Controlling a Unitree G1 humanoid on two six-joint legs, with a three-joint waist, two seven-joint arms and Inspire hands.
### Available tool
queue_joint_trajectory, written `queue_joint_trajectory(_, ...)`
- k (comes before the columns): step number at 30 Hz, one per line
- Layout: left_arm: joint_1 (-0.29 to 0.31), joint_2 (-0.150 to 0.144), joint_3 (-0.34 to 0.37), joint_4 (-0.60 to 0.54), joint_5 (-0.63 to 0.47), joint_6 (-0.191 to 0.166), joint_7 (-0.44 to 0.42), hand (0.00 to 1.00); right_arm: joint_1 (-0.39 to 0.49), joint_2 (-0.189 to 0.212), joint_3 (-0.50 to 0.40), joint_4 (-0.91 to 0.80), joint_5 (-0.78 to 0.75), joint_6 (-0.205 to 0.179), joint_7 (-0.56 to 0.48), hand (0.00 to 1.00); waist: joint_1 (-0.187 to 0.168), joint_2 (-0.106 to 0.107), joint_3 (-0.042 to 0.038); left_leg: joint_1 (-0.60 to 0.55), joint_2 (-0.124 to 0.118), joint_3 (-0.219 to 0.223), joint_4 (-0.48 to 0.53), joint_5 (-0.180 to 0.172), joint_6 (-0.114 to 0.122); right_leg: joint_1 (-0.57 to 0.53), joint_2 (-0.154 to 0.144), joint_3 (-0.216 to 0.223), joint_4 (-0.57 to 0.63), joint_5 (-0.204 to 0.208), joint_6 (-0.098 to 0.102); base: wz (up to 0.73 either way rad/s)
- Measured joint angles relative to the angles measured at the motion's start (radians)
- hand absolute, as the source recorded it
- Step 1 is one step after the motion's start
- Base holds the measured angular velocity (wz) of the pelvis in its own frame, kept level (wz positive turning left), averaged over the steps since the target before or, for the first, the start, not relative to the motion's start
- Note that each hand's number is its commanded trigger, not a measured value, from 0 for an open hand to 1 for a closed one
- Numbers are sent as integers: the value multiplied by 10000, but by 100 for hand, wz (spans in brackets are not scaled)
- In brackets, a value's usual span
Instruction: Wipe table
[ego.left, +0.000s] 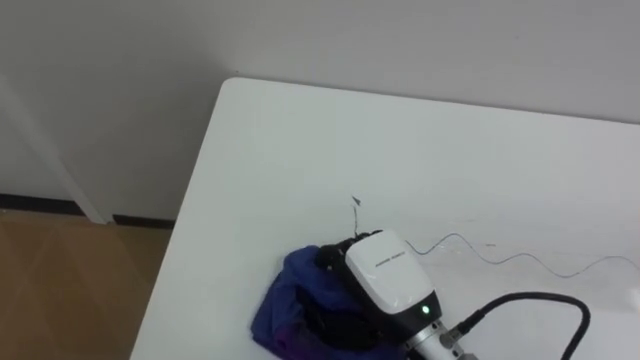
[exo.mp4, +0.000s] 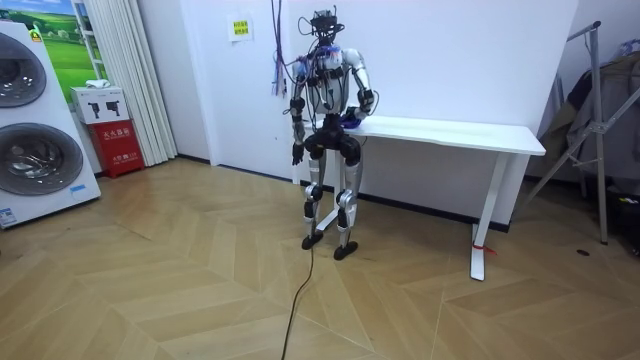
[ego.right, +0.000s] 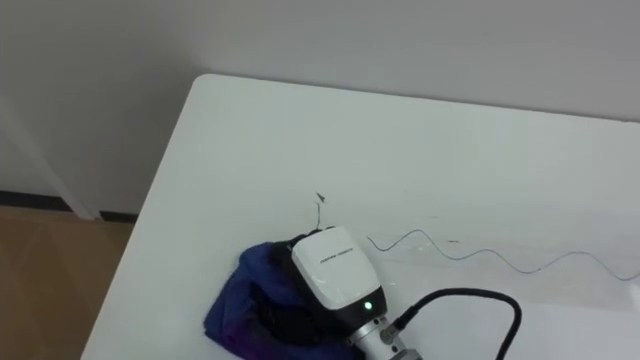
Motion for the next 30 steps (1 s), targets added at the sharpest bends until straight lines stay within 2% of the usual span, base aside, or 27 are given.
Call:
queue_joint_trajectory(5,13,-50,42,-47,3,-12,-145,0,-13,-35,-195,-24,48,-265,310,100,-4,15,21,112,-8,7,-9,-1,1,95,-11,-1,4,0,0,0)
queue_joint_trajectory(14,249,-52,407,-381,20,1,-159,0,-38,-107,-394,31,38,-283,395,100,61,79,30,185,-19,-3,3,-11,18,173,-24,-21,4,0,1,0)
queue_joint_trajectory(17,489,-195,787,-531,50,41,-159,0,-152,-107,-483,155,41,-282,416,100,67,91,25,262,-19,17,-2,-10,18,236,-24,-18,7,0,1,-1)
queue_joint_trajectory(20,780,-337,1077,-950,92,296,-155,0,-763,-98,-762,847,402,-274,508,100,21,113,29,336,-38,-78,12,-10,19,370,-46,-68,8,-2,4,6)
queue_joint_trajectory(22,876,-369,1098,-1194,84,429,-168,0,-1565,-96,-1194,1644,585,-72,687,100,34,111,27,318,-64,-201,41,-8,20,406,-59,-95,16,-9,16,9)
queue_joint_trajectory(25,1008,-453,1265,-1441,100,472,-323,0,-2223,-91,-2001,2515,536,371,949,100,79,145,7,356,-63,-282,76,2,8,518,-79,-326,18,-17,26,15)
queue_joint_trajectory(28,1273,-547,1598,-1736,102,654,-372,0,-2385,-108,-2830,2971,352,840,1030,100,189,187,-31,389,-53,-317,79,19,-3,553,-73,-399,14,-18,26,3)
queue_joint_trajectory(30,1347,-527,1819,-1756,104,833,-467,0,-2394,-113,-3394,3314,401,919,994,100,184,203,-37,386,-59,-377,80,20,-3,584,-77,-440,12,-25,36,11)
